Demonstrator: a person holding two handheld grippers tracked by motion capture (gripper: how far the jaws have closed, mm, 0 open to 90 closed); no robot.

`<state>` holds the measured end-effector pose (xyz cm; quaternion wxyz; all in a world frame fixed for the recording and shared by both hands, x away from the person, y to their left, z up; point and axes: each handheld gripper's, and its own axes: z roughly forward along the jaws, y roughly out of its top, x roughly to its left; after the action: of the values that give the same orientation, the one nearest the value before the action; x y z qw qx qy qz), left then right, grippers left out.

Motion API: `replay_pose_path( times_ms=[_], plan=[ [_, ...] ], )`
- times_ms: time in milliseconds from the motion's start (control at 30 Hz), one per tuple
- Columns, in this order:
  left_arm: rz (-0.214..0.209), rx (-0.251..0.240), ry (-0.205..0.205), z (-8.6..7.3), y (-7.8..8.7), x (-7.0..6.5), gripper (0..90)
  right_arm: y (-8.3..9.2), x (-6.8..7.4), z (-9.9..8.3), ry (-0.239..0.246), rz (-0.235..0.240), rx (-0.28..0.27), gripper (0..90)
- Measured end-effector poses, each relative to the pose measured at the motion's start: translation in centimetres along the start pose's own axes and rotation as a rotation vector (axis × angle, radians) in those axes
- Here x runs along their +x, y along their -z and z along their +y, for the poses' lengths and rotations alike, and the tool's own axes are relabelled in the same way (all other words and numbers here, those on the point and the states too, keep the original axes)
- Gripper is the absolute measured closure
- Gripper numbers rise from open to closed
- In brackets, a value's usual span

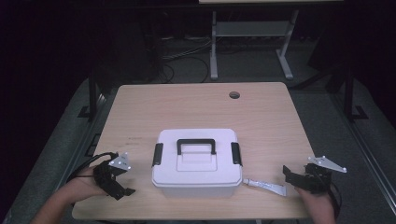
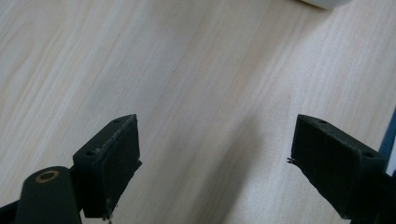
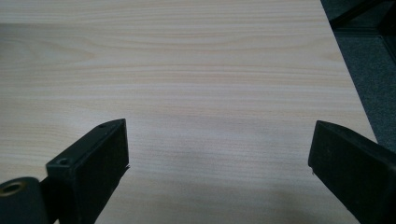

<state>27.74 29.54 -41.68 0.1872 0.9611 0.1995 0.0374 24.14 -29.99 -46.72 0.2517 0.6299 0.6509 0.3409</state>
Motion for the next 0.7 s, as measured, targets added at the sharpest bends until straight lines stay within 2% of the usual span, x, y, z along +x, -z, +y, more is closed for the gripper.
replay_pose_path(
  times_ms=[100,200,233,267,333,500,633,700],
  plan=[
    [-0.007,0.022,-0.021,0.4,0.0,0.0,14.7,0.0,0.0,0.0,0.002,0.001,0.004,4.9],
    [-0.027,0.068,-0.062,1.0,0.0,0.0,14.7,-0.1,0.2,0.0,0.009,0.004,0.01,4.9],
    [-0.042,0.089,-0.086,1.4,0.0,0.0,14.7,-0.1,0.2,0.1,0.011,0.005,0.01,4.9],
    [-0.042,0.089,-0.086,1.4,0.0,0.0,14.7,-0.1,0.2,0.1,0.014,0.007,0.011,4.9],
    [-0.083,0.103,-0.102,1.6,0.1,0.1,14.7,-0.1,0.2,0.1,0.016,0.008,0.012,4.8],
    [-0.134,0.168,-0.105,2.0,0.2,0.4,14.7,-0.1,0.2,0.1,0.02,0.014,0.013,4.5],
    [-0.155,0.173,-0.095,2.2,0.5,0.4,14.9,-0.1,0.2,0.0,0.021,0.013,0.013,4.5],
    [-0.159,0.171,-0.103,2.4,0.9,0.2,14.9,-0.1,0.2,0.0,0.021,0.014,0.013,4.5]
  ],
)
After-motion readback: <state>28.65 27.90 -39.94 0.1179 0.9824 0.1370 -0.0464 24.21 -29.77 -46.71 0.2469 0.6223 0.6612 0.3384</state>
